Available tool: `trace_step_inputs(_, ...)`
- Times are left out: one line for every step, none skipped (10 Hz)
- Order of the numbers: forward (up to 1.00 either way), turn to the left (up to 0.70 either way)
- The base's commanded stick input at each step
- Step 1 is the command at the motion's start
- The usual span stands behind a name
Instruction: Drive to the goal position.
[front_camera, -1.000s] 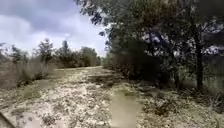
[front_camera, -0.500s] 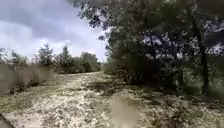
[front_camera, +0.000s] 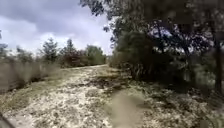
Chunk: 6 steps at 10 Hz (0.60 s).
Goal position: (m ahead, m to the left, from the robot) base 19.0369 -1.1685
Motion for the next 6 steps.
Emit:
trace_step_inputs(0.5, 0.0)
trace_step_inputs(0.5, 0.0)
trace_step_inputs(0.5, 0.0)
trace_step_inputs(0.5, 0.0)
trace_step_inputs(0.5, 0.0)
trace_step_inputs(0.5, 0.0)
